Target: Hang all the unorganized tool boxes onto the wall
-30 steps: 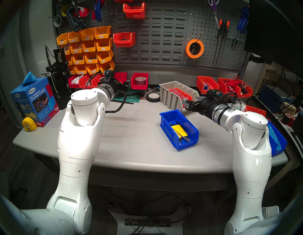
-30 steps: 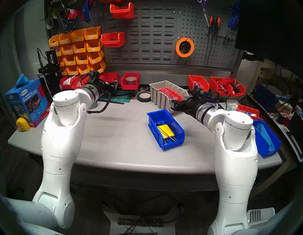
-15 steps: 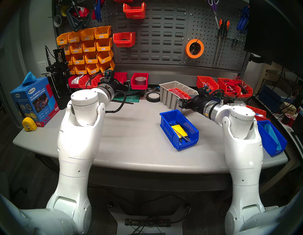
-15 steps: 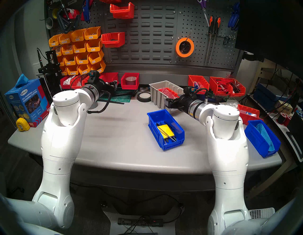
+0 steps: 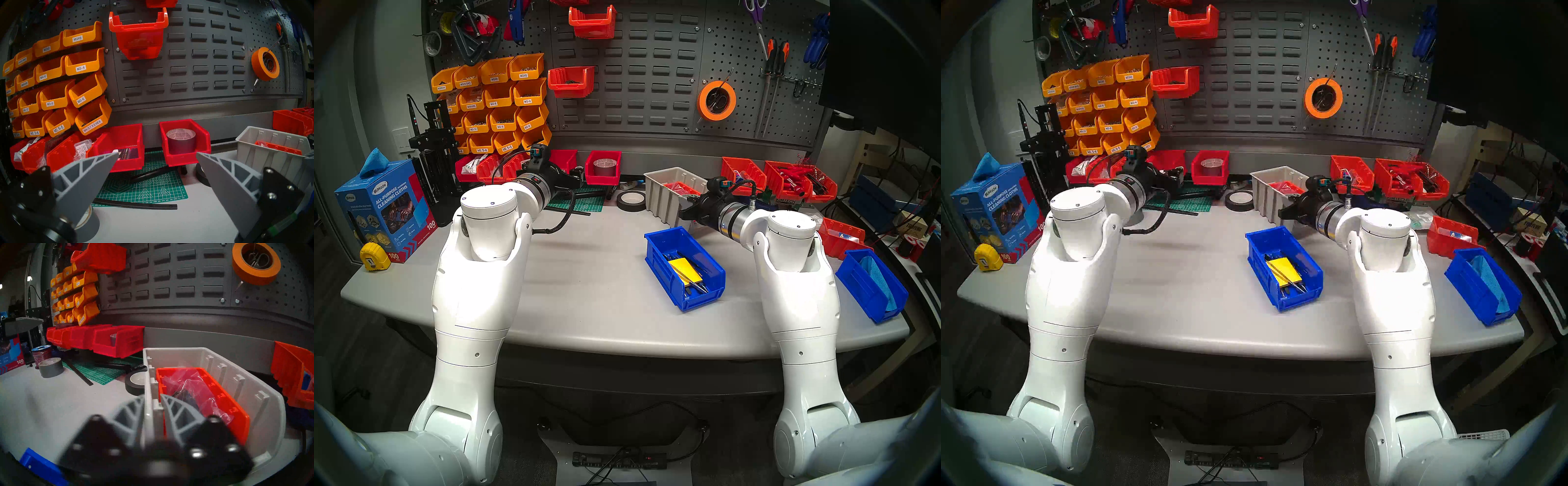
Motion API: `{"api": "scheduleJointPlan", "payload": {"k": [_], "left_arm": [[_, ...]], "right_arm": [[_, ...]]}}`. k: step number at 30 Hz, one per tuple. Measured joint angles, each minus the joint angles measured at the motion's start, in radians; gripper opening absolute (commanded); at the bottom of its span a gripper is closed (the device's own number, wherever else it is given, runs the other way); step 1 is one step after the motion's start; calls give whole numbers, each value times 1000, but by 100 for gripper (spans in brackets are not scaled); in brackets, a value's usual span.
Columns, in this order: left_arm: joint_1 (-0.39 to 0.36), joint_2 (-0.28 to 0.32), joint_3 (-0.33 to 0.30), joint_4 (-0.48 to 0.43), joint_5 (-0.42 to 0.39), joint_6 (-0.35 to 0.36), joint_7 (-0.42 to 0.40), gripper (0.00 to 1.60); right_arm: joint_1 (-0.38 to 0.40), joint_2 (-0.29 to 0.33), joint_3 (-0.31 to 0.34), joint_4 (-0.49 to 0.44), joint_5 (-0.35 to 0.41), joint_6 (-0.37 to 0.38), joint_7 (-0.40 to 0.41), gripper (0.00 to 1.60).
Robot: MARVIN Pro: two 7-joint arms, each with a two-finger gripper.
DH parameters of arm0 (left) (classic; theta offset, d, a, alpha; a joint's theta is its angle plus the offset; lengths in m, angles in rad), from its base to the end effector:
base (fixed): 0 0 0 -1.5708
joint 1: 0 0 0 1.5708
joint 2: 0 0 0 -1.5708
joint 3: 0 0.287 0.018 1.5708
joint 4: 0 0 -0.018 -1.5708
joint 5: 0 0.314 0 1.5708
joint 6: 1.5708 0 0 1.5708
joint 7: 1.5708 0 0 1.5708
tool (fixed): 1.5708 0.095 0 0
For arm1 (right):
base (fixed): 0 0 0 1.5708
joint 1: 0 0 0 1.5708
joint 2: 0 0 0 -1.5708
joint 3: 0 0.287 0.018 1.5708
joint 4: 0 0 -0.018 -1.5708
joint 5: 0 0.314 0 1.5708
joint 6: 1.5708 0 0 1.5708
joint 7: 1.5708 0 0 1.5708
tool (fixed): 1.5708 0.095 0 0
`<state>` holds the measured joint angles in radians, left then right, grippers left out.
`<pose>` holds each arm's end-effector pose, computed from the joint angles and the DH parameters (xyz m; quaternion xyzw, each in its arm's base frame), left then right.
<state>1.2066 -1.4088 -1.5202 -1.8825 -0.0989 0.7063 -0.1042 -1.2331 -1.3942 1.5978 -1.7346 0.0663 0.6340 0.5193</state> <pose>0.4686 0.0031 -0.0843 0.7197 -0.0863 0.6885 0.0223 0.4782 -0.0118 -0.1396 -0.7393 -0.1819 -0.6331 0.1399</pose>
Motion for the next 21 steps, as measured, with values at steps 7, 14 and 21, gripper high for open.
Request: {"api": "scheduleJointPlan", "payload": {"k": [7,14,21], "left_arm": [[0,2,2,0,-3,0,3,160],[0,4,3,0,-6,0,5,160],[0,7,5,0,-10,-1,8,160]], "right_arm": [[10,-11,5,7,-4,-1,-14,0],[-11,-14,36,-38,4,27,-24,0],[-63,-10,67,-107,17,64,-25,0]]}}
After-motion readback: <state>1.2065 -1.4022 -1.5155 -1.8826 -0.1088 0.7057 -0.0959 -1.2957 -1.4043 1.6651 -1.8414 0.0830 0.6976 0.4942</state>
